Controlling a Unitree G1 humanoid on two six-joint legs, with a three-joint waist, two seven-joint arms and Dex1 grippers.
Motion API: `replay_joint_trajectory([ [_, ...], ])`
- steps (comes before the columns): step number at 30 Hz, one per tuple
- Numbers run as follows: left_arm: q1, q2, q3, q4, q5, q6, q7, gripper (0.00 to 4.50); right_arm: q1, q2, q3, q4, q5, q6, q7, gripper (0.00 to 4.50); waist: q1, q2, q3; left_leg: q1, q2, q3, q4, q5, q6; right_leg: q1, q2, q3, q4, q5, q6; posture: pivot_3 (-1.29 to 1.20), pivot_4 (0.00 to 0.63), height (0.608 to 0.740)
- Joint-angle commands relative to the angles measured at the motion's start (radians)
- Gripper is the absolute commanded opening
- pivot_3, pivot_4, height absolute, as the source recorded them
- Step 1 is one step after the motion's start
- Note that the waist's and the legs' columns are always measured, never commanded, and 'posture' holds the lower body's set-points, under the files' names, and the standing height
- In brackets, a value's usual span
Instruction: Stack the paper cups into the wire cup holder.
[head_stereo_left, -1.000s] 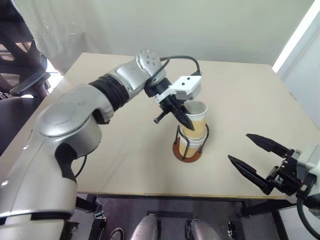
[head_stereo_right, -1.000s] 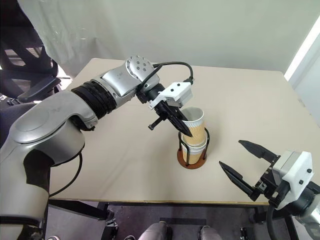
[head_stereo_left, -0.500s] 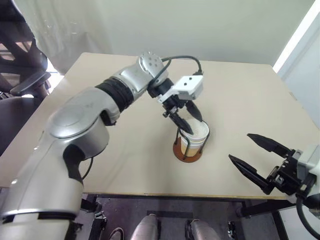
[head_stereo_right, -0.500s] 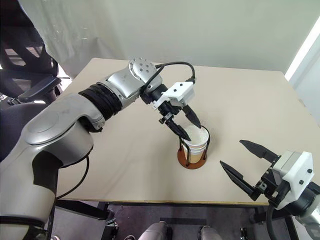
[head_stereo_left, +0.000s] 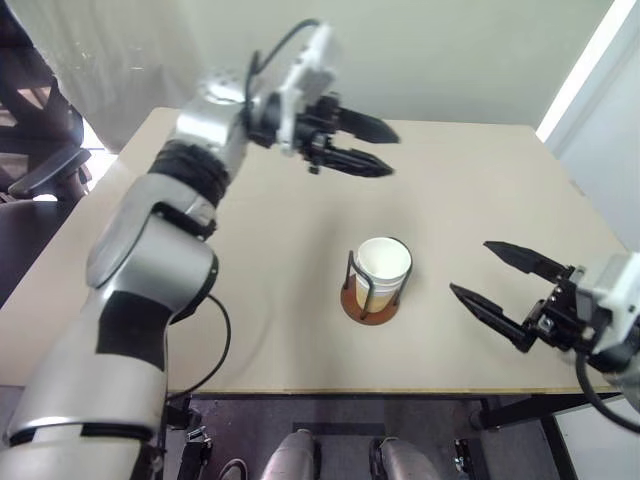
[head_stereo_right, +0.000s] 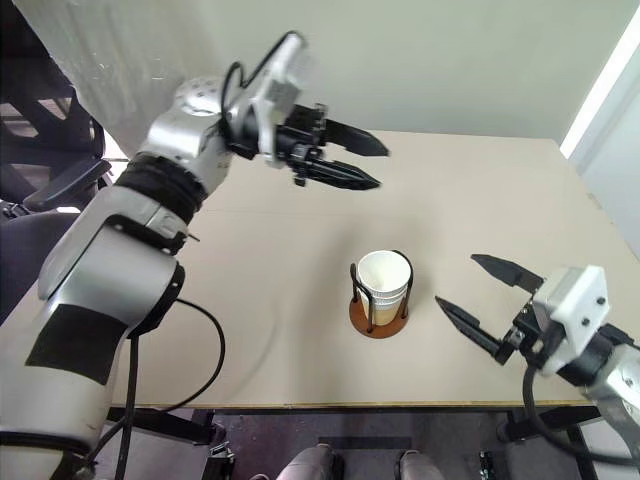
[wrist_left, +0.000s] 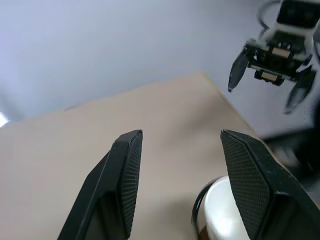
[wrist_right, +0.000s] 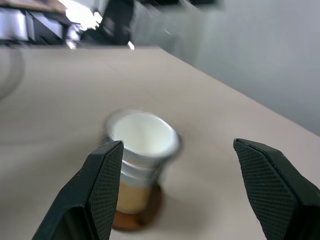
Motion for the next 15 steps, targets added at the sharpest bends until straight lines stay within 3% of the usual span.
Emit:
replay_joint_trajectory([
  [1, 0.087, 0.051, 0.152, -0.059, 0.081, 0.031, 0.132, 2.65, -0.097, 0.001, 0.059, 0.098, -0.056, 0.012, -0.016, 3.63, -0.003, 0.001, 0.000, 0.000, 0.000, 0.000, 0.000, 0.001, 0.000, 0.000, 0.000, 0.000, 0.000, 0.000, 0.000, 0.00, 0.150, 0.740],
  [6, 0.469, 0.176, 0.393, -0.386, 0.120, 0.141, 0.499, 2.65, -0.281, 0.108, 0.232, 0.295, -0.219, -0.042, -0.060, 3.63, -0.015, 0.003, -0.001, 0.000, 0.001, 0.002, 0.000, 0.007, 0.001, -0.002, 0.000, 0.000, 0.002, 0.001, -0.001, 0.00, 0.150, 0.740],
  [10, 0.792, 0.197, 0.599, -0.719, 0.094, 0.258, 0.769, 2.65, -0.376, 0.211, 0.277, 0.472, -0.319, -0.135, -0.091, 3.63, -0.016, 0.003, -0.001, 0.000, 0.001, 0.002, -0.001, 0.009, 0.002, -0.004, 0.000, -0.001, 0.001, 0.001, -0.002, 0.00, 0.150, 0.740],
  [15, 1.108, 0.164, 0.786, -0.995, 0.104, 0.308, 0.955, 2.65, -0.469, 0.337, 0.281, 0.633, -0.371, -0.259, -0.110, 3.63, -0.017, 0.004, 0.000, 0.005, 0.000, 0.002, -0.002, 0.010, 0.002, -0.003, 0.000, -0.002, 0.001, 0.002, -0.008, 0.00, 0.150, 0.740],
])
